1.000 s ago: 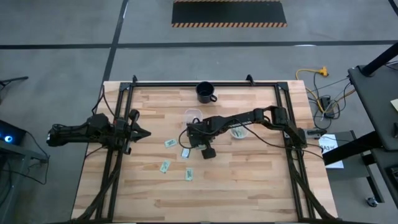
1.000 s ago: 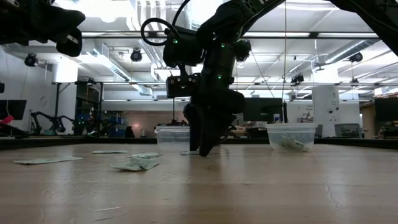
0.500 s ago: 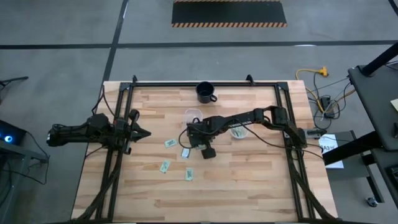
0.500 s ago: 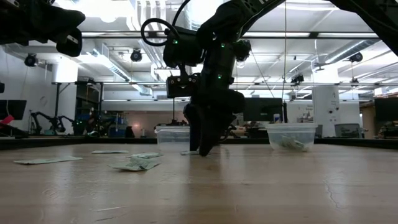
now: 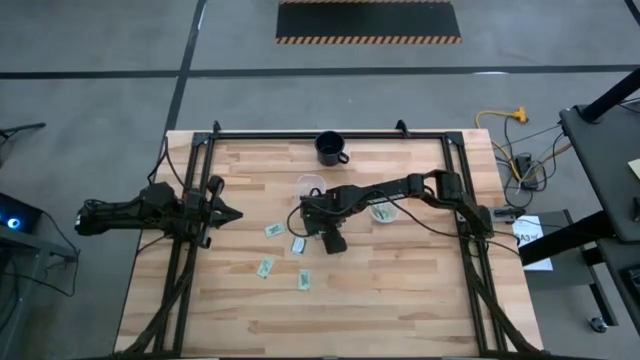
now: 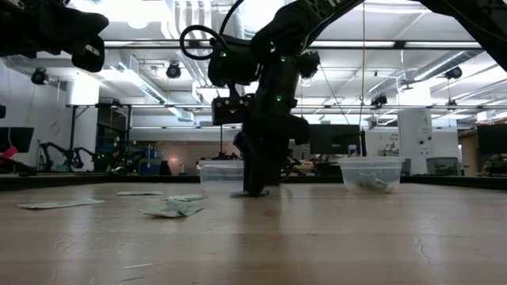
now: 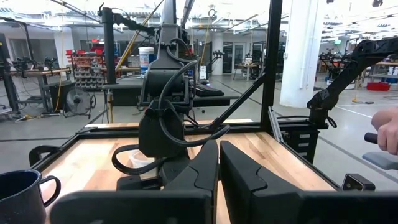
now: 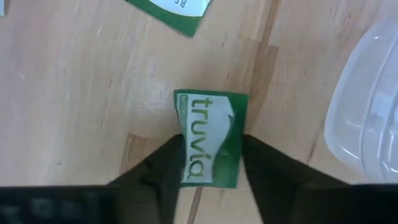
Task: Pick and place items into bin
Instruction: Put the green stevia packet into the right transparent bin
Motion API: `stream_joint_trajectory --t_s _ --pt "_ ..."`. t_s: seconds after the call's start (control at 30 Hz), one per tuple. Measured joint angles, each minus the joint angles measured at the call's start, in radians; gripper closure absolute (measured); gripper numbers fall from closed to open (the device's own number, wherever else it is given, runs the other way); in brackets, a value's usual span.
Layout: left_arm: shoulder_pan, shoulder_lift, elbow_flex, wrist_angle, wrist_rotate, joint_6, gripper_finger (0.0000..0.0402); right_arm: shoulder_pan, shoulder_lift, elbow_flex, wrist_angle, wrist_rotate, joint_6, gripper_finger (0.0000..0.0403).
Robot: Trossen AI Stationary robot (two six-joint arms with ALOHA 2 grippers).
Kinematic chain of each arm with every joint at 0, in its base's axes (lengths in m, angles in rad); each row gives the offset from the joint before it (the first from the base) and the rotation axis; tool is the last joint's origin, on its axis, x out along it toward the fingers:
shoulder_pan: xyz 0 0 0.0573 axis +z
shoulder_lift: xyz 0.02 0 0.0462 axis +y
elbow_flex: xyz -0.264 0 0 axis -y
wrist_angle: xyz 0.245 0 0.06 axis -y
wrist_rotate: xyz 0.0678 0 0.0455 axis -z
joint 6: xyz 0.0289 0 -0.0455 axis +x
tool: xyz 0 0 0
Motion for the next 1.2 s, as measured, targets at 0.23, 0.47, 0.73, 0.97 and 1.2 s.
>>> stream_joint_trajectory --t_s 0.23,0.47,0.73,0.97,1.2 --pt "0.000 0.000 0.000 0.000 0.000 0.000 0.0401 0.002 0.000 0.000 -0.004 -0.005 -0.008 0.0383" --pt "0.000 0.000 0.000 0.000 0.000 0.000 0.0401 0.007 0.000 0.000 -0.006 -0.004 -0.018 0.0392" --pt "0.000 0.000 0.000 0.000 0.000 0.000 0.0401 0.012 -0.025 -0.004 -0.024 0.004 0.040 0.0394" --pt "0.000 0.000 0.000 -0.001 -0.001 0.000 0.0401 0.013 -0.063 -0.006 -0.110 0.059 0.061 0.0394" --pt "0.000 0.000 0.000 0.000 0.000 0.000 0.0401 0.014 -0.091 -0.016 -0.116 0.085 0.083 0.0394"
